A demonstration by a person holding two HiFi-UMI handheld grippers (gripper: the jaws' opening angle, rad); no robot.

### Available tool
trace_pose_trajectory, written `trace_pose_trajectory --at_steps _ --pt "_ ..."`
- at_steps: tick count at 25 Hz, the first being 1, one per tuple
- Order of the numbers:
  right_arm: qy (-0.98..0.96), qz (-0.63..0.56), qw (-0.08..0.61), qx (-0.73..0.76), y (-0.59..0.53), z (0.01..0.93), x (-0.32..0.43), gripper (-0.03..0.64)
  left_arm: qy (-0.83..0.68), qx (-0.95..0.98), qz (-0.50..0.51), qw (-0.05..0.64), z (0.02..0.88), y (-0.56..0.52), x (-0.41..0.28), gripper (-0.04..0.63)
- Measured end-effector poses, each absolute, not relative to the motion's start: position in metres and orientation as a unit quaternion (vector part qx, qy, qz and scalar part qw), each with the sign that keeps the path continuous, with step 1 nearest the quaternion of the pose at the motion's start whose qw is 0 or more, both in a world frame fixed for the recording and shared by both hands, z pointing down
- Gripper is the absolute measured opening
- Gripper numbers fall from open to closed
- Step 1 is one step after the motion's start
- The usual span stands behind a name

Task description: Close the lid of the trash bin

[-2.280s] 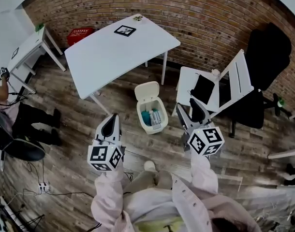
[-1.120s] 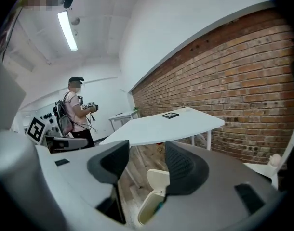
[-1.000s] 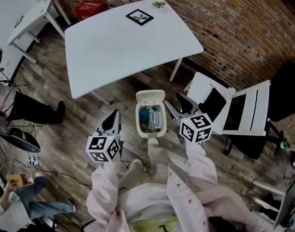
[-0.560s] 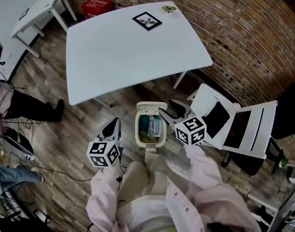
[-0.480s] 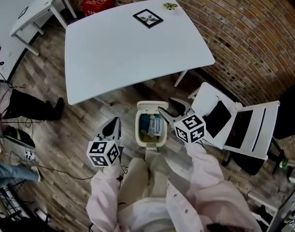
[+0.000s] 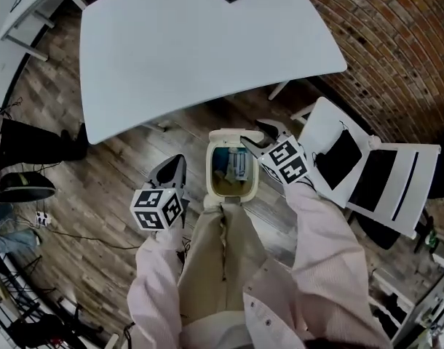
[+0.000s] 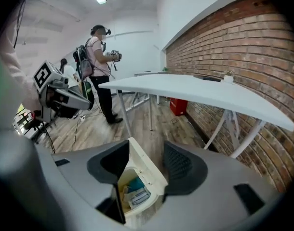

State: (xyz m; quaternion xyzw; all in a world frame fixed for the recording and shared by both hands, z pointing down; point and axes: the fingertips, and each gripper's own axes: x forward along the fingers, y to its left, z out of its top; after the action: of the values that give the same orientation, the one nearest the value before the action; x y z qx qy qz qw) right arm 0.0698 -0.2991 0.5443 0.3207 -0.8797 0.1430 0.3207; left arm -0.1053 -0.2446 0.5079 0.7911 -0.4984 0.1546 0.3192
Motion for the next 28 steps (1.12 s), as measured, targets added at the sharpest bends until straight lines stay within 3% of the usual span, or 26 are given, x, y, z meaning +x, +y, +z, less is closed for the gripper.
trace_pose_trajectory --at_steps 10,28 --pt "-0.869 0.106 0.408 0.260 -0.298 0.610 0.075 0.225 -0.476 0.786 0.173 0.355 0.571 -0.244 -0.091 -0.006" --pt "-0.865 0.064 0.418 0.269 -0.261 0.618 0.066 0.225 -0.447 0.791 0.186 0.374 0.602 -0.202 -0.092 -0.006"
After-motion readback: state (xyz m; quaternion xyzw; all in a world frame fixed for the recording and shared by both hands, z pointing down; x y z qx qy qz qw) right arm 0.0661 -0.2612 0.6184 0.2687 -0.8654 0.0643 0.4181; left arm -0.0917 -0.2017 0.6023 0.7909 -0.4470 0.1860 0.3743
